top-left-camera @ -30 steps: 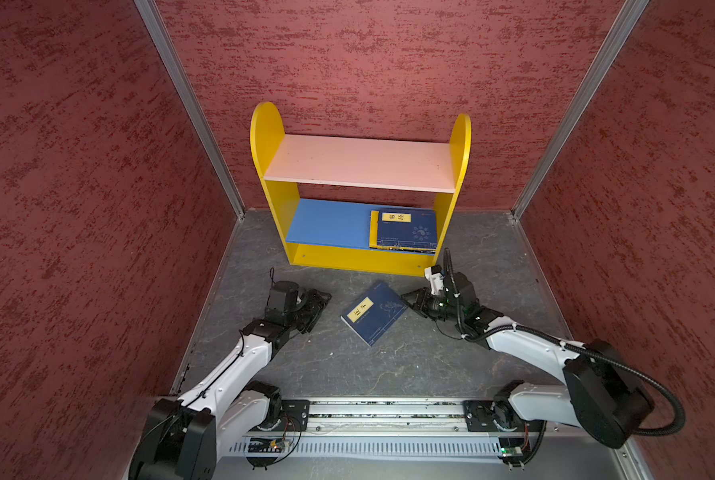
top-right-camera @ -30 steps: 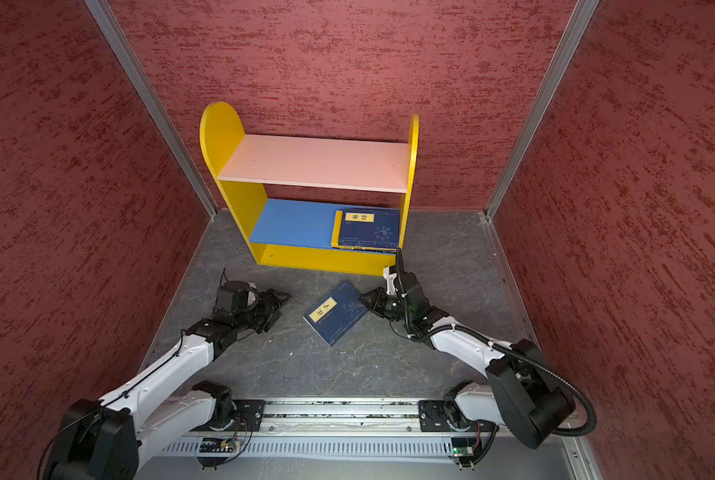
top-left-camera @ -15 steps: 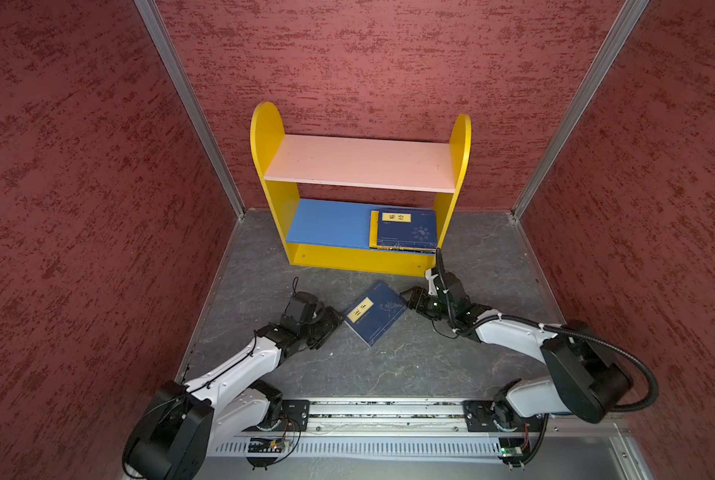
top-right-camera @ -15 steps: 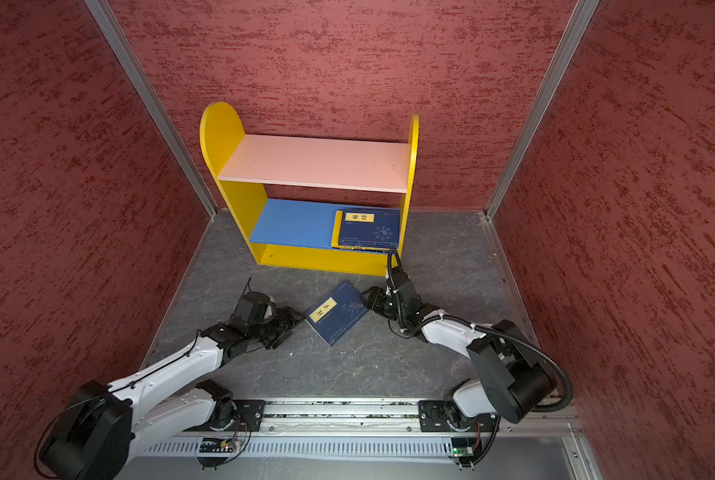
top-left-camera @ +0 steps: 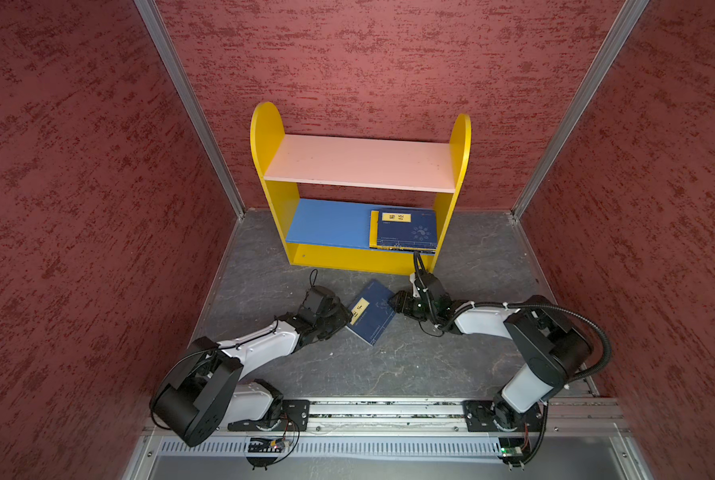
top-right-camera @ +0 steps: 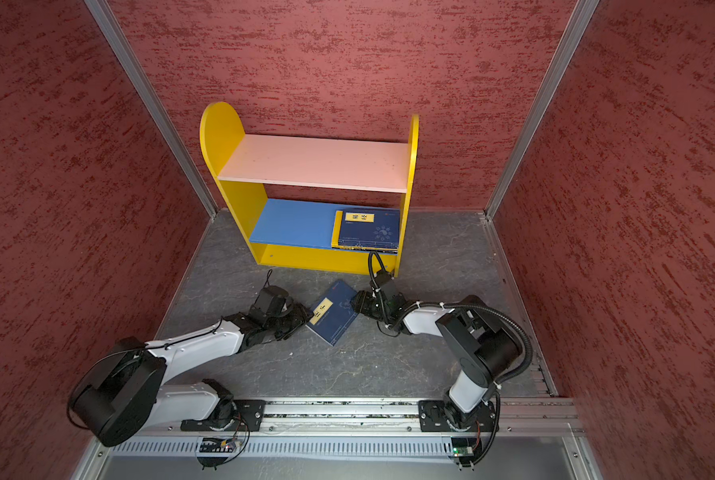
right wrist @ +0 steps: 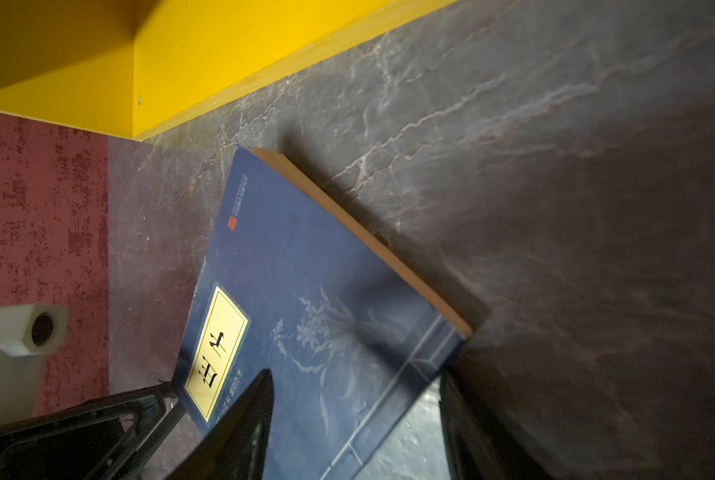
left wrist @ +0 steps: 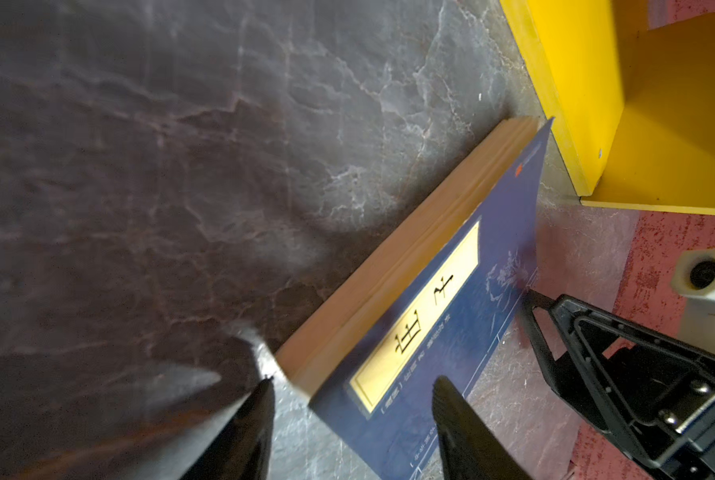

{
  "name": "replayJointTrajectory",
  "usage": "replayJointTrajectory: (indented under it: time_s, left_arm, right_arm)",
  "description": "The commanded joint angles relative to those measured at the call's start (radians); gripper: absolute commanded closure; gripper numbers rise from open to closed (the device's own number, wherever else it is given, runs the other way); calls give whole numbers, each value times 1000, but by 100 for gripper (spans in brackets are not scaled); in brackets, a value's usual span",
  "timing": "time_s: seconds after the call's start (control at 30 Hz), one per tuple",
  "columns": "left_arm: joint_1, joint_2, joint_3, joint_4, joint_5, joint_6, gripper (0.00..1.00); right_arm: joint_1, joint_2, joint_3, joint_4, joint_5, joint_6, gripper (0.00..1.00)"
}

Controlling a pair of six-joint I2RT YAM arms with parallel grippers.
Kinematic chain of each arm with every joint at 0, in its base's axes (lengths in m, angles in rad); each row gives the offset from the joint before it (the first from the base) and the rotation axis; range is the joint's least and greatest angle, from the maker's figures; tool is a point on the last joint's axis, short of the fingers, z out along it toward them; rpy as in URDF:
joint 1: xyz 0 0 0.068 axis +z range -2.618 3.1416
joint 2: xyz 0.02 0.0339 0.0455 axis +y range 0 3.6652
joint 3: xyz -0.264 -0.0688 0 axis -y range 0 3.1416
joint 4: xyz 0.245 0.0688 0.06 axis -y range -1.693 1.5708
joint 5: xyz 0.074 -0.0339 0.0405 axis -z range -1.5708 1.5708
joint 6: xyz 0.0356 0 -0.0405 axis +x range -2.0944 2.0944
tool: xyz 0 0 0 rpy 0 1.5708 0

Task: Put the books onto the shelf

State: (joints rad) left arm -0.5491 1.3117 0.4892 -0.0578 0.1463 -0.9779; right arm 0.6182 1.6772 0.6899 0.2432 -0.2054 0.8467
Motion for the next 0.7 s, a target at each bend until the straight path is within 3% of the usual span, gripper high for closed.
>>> replayJointTrajectory:
  time_s: [0.0, 0.23, 0.57, 0.67]
  left_arm:
    - [-23, 5, 33, 26, -33, 37, 47]
    - [-67, -27, 43, 10, -100, 46, 64]
    - [-74, -48, 19, 80, -95, 37, 85]
    - [-75, -70, 22, 69, -94, 33, 91]
  right_arm:
    - [8, 21, 25, 14, 23, -15, 36]
    - [14, 39, 32, 4, 14, -13, 36]
    - [16, 38, 28, 28, -8, 11, 36]
    - [15, 23, 14, 28, -20, 38, 29]
